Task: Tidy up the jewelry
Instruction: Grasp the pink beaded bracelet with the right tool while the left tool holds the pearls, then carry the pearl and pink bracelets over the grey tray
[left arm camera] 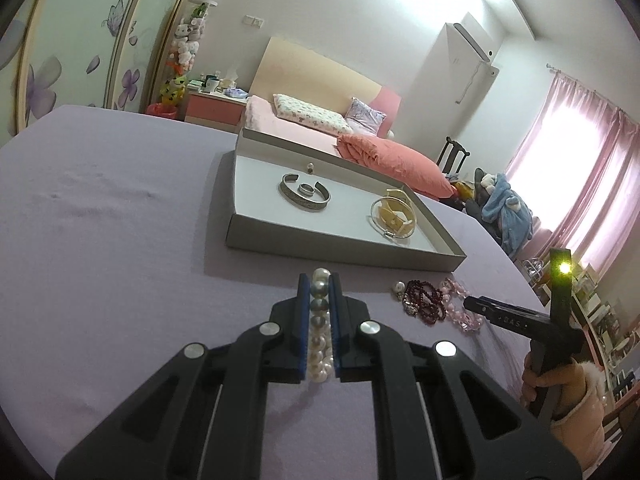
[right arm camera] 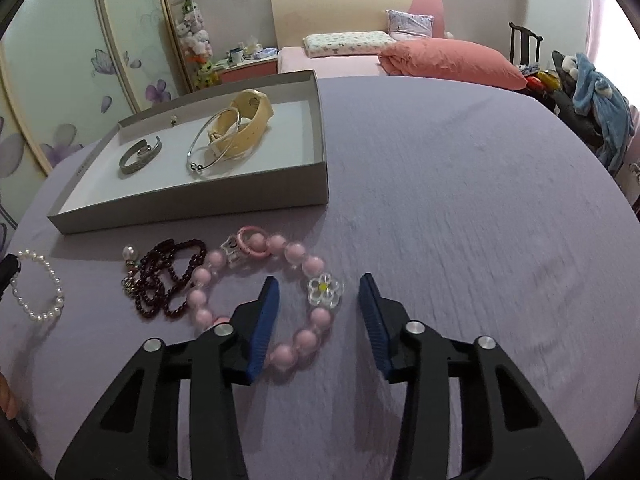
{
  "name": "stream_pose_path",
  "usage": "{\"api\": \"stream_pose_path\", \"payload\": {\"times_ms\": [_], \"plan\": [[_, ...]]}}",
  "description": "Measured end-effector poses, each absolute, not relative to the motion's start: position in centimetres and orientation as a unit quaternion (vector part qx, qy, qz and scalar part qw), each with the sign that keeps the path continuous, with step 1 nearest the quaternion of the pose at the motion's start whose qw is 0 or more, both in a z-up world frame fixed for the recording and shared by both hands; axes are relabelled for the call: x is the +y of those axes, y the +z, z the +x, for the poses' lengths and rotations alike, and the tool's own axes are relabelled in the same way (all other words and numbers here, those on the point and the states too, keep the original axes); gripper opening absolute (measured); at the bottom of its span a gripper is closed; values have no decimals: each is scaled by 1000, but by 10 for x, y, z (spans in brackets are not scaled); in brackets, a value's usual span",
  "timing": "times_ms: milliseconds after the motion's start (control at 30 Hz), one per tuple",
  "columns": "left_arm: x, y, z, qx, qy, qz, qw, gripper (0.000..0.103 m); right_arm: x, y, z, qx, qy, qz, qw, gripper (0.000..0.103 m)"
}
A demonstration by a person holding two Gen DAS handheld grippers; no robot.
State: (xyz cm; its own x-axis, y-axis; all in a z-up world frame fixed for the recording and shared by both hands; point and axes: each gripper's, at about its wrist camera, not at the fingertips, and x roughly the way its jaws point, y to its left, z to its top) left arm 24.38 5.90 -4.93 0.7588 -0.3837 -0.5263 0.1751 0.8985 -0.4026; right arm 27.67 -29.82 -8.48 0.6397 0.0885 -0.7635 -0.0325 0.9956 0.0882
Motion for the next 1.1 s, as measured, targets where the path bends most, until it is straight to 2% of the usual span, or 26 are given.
{"api": "stream_pose_path", "payload": {"times_ms": [100, 433, 900, 1100], "plan": [[64, -51, 244, 313, -152, -177, 921, 10, -300, -85, 276, 424, 26, 25, 905, 20], [65, -50, 242, 309, -154, -178, 922, 10, -302, -80, 271, 413, 49, 38, 909, 20], [64, -37, 226, 269, -169, -170, 933, 10, -307, -35, 231, 256, 126, 78, 955, 20], [62, -31, 220, 251, -173, -164, 938, 10, -308, -31, 228, 239, 132, 89, 958, 20]]}}
